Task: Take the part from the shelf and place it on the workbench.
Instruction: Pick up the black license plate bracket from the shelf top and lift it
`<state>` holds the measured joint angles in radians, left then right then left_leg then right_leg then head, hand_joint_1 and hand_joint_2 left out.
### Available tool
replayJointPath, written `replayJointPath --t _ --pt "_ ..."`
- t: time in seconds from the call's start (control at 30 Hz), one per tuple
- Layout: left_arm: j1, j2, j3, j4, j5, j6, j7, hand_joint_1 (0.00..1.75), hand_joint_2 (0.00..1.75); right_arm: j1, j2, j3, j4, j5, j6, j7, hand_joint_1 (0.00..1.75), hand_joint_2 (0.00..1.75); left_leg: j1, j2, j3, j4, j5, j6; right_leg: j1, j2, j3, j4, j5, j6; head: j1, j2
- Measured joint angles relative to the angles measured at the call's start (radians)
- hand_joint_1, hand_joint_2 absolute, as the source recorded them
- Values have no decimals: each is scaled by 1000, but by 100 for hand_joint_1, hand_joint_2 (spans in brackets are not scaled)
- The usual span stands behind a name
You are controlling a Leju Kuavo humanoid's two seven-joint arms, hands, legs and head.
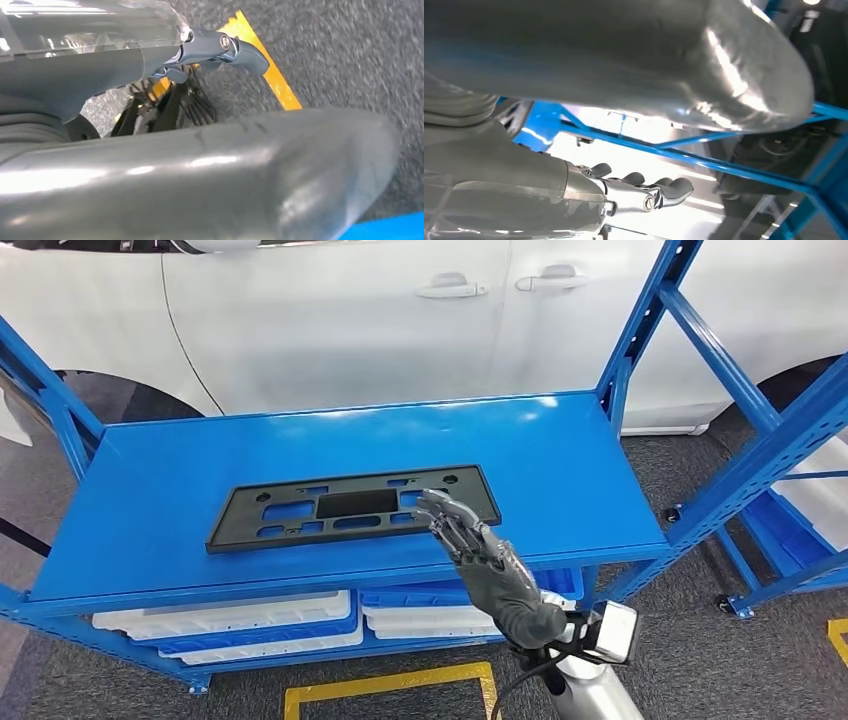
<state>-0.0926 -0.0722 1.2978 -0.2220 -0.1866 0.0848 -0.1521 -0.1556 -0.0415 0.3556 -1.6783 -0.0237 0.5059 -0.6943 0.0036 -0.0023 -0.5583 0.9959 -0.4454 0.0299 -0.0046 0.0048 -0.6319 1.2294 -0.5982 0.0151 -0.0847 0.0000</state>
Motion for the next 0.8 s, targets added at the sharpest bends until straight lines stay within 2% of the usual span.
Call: replayJointPath --t 0.03,0.07,0.1,0.17,0.2,0.23,0.3,0.33,0.4,0.43,0.5,0.53,0.57,0.6,0.63,0.67,0.7,0.73,0.8 --pt "0 0 0 0 0 3 0 0 0 -1 -1 13 11 7 -8 1 0 0 1 0 2 0 -4 -1 -4 0 -34 41 -11 5 0 0" --pt "1 0 0 0 0 5 0 0 0 -3 -1 26 23 12 -16 3 0 0 2 -1 7 1 -9 -3 -8 -1 -54 53 -2 10 0 0" --pt "1 0 0 0 0 7 0 0 0 -7 -2 37 34 16 -23 4 0 0 4 -1 13 1 -15 -5 -11 -1 -55 29 28 13 0 0" --pt "2 0 0 0 0 9 0 0 0 -21 -2 57 57 32 -44 12 0 87 7 -3 29 3 -27 -15 -17 -2 -23 -85 118 17 0 0" --pt "2 0 0 0 0 10 -1 0 0 -31 -2 67 69 51 -62 22 0 131 8 -3 33 5 -33 -21 -16 -3 -8 -140 138 14 0 0" --pt "1 1 0 0 0 12 -2 0 0 -40 -2 79 83 87 -94 38 0 175 7 -4 33 8 -39 -28 -15 -4 1 -174 152 7 0 0" --pt "1 1 0 0 0 16 -4 0 0 -63 -1 112 119 208 -192 76 0 175 4 -3 32 14 -46 -42 -10 -4 3 -190 148 -14 0 0" --pt "0 1 0 0 0 18 -5 0 0 -77 2 136 140 283 -255 94 0 175 5 -3 33 17 -50 -48 -11 -3 6 -190 157 -25 -1 0" --pt "-2 1 -1 0 0 20 -10 0 0 -111 13 191 186 404 -365 117 0 175 7 -2 22 48 -69 -56 -11 -1 14 -194 156 -37 0 0" --pt "-4 0 -1 0 0 20 -12 0 0 -128 20 218 208 444 -406 126 0 175 9 -2 0 92 -91 -60 -12 -1 17 -196 155 -42 -1 0" --pt "-4 -1 -1 0 0 20 -13 0 0 -153 34 262 248 484 -453 138 0 175 9 -1 -72 225 -149 -66 -8 -2 19 -196 151 -50 0 0" --pt "-3 -2 -2 0 0 19 -14 0 0 -160 39 278 264 495 -466 141 0 175 9 -1 -106 279 -167 -66 -5 -2 20 -196 150 -52 -1 0" --pt "-2 -2 -2 0 0 19 -15 0 0 -166 41 292 277 513 -485 146 0 175 9 -1 -126 305 -168 -64 -2 -2 21 -196 148 -54 -1 0" --pt "0 -2 -2 0 0 19 -16 0 0 -173 43 306 288 541 -514 152 0 175 8 -1 -127 293 -149 -60 0 -1 23 -196 147 -55 -1 0" --pt "0 -2 -2 0 0 17 -17 0 0 -182 45 320 297 581 -554 162 0 175 8 -1 -111 243 -113 -54 2 0 26 -196 146 -55 -1 0" --pt "0 -2 -2 0 0 15 -19 0 0 -192 47 334 307 629 -599 174 0 175 6 -1 -83 172 -69 -47 4 1 29 -196 145 -56 0 0" --pt "-1 -2 -2 0 0 13 -20 0 0 -205 51 349 316 683 -645 190 0 175 3 -1 -58 106 -40 -41 6 1 31 -196 144 -54 0 0" --pt "-3 -1 -2 0 -1 11 -22 0 0 -220 56 366 328 744 -689 210 0 175 0 0 -40 58 -24 -36 7 2 30 -195 144 -52 0 0" --pt "-5 -1 -3 0 -1 8 -24 0 0 -247 66 402 359 874 -766 260 0 175 -4 0 -30 28 -20 -31 9 2 29 -195 143 -42 0 0"
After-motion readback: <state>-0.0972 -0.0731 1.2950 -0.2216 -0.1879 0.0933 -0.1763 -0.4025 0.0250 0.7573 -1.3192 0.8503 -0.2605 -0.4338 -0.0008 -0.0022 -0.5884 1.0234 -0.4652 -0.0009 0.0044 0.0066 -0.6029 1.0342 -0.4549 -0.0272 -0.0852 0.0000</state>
